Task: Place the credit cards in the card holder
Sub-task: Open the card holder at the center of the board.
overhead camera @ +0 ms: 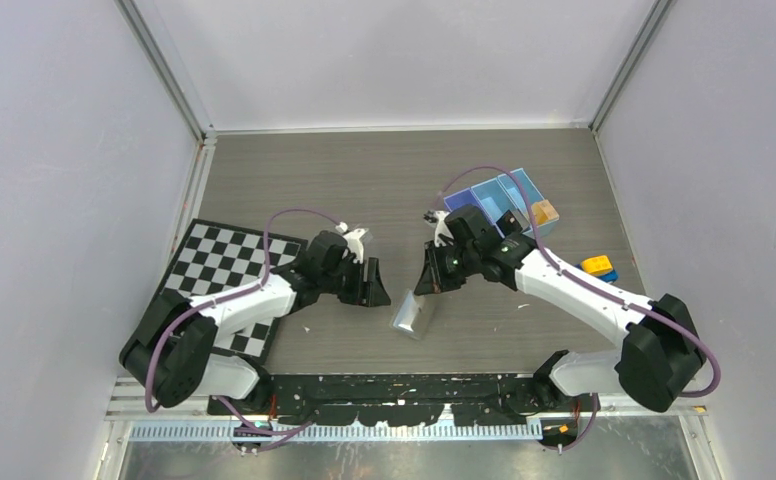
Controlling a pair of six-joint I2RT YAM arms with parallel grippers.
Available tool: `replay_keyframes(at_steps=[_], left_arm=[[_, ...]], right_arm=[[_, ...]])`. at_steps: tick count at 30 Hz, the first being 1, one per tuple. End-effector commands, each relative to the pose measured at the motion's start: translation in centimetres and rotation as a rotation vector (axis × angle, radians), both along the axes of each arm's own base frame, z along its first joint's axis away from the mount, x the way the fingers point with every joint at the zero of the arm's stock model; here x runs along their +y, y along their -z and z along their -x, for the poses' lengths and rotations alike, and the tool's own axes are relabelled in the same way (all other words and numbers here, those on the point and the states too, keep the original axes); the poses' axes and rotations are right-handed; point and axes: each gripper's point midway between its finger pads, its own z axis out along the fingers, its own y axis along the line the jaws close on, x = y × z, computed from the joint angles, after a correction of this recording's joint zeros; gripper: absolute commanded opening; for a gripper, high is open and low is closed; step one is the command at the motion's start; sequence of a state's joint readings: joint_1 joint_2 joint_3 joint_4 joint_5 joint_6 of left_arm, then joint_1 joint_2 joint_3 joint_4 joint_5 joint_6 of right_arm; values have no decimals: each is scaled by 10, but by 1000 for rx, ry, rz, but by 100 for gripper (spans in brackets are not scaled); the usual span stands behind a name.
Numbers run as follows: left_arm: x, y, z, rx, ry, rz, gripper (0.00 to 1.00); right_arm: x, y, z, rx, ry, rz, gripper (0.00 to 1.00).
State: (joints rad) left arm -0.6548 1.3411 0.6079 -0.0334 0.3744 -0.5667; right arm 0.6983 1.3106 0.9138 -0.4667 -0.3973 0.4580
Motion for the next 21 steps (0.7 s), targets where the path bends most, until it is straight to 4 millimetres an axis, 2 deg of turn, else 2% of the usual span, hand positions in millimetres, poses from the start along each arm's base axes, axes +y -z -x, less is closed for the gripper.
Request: replay_keyframes(at_steps=[1,5,12,16,21], left_arm=[[-12,-8,-7,-6,-24,65,57],[-22,-7,-6,13,-26,96,57],[-49,-7,-5,29,-4,141,57],[-63,-1,-1,53,17,155,56],[-64,10,1,83,18,127,55]], right_arm=[[-28,8,2,40,146,135,1],[-54,20,8,80,222,263,0],[-68,19,15,81,268,291,0],[-61,13,10,23,244,231,0],[-58,14,8,12,229,222,1]])
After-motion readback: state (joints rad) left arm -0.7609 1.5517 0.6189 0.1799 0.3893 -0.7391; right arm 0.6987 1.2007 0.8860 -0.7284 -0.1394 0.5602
